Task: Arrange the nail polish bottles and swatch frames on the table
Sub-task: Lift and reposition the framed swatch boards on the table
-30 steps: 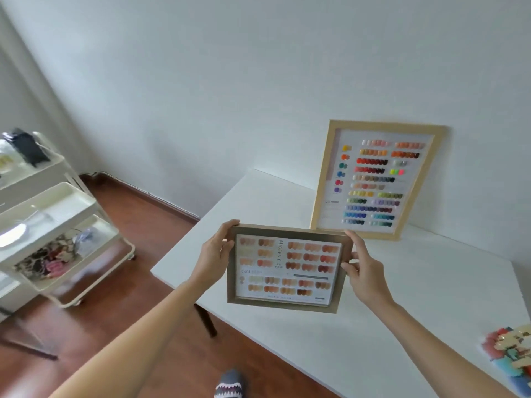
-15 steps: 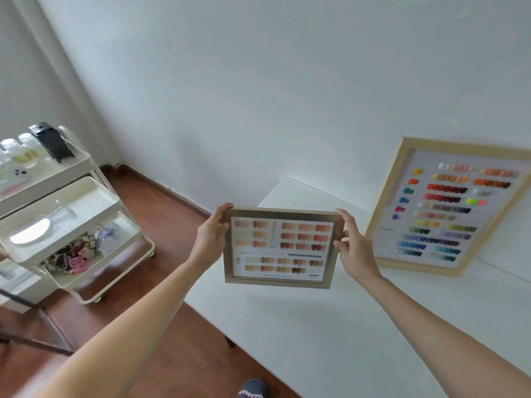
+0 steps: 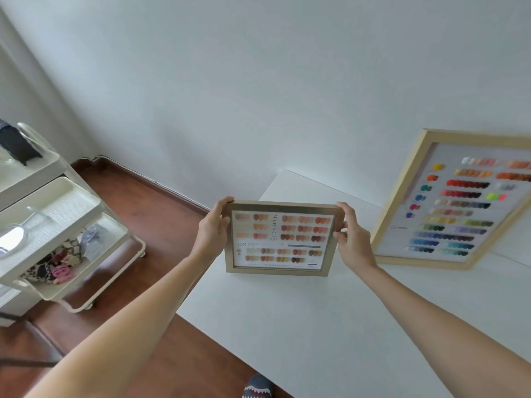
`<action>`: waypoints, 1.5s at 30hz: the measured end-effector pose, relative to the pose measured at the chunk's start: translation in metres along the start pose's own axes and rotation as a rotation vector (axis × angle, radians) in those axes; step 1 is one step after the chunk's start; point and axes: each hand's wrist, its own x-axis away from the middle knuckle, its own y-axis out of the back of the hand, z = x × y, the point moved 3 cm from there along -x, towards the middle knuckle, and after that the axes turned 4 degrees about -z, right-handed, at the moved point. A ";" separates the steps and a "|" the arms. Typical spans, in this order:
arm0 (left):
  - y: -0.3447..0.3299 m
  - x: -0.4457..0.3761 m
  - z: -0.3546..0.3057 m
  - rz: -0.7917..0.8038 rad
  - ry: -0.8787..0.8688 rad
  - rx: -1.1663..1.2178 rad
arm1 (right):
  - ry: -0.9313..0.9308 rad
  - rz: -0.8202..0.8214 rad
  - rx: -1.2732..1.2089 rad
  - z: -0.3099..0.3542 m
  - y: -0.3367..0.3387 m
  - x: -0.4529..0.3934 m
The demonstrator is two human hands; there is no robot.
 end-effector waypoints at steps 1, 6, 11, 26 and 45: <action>-0.001 -0.001 0.002 0.005 0.001 -0.007 | -0.006 0.005 -0.001 -0.002 -0.001 0.001; -0.003 0.000 0.008 0.001 -0.027 -0.050 | -0.010 0.012 0.003 -0.006 -0.004 0.003; -0.005 -0.001 0.007 -0.009 -0.041 -0.099 | 0.006 0.013 0.011 -0.007 -0.003 0.002; -0.017 0.017 -0.040 -0.116 -0.118 -0.310 | -0.004 0.032 0.006 -0.009 0.041 0.023; -0.200 0.086 -0.227 0.038 -0.440 -0.207 | -0.135 -0.154 0.112 -0.118 0.263 0.100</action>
